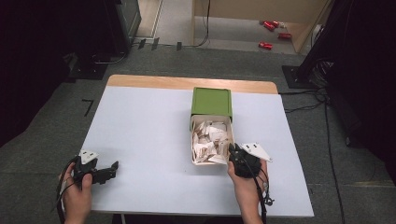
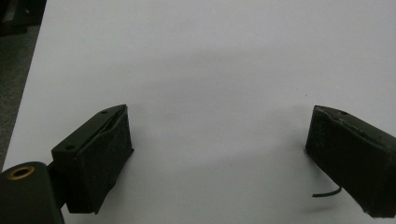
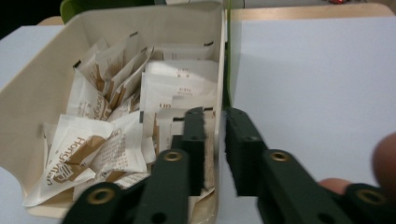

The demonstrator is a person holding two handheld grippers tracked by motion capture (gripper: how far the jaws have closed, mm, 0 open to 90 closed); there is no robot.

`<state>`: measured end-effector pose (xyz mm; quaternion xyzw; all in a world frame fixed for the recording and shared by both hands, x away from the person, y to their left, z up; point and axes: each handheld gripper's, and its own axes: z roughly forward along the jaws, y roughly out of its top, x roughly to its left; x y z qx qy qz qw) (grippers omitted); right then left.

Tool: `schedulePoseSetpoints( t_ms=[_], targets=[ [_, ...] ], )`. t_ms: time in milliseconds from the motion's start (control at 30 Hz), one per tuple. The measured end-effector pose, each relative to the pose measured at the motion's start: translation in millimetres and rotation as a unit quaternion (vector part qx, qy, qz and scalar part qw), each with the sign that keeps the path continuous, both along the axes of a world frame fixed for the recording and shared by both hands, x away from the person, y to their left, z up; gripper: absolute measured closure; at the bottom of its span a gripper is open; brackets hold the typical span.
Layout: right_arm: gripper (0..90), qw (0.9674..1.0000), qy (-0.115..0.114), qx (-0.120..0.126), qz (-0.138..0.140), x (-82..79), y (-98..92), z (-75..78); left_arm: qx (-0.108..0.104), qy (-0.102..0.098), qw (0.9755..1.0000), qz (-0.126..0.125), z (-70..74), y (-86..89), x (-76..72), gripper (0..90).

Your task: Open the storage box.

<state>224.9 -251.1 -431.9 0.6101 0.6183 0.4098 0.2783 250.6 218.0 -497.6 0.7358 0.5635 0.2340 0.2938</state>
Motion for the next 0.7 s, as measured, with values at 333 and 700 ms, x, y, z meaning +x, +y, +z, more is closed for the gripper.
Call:
schedulePoseSetpoints(
  t_ms=[333, 700],
  targets=[
    [53.6, 0.9993, -0.031, 0.023, 0.003, -2.1, -12.6, 26.2, 0.0, 0.0, 1.0, 0.0, 0.0, 0.0, 0.1, 7.4],
    [50.3, 0.998, -0.049, 0.026, 0.03, 2.6, 1.9, 43.2, 0.0, 0.0, 1.0, 0.0, 0.0, 0.0, 0.1, 7.5]
  ],
)
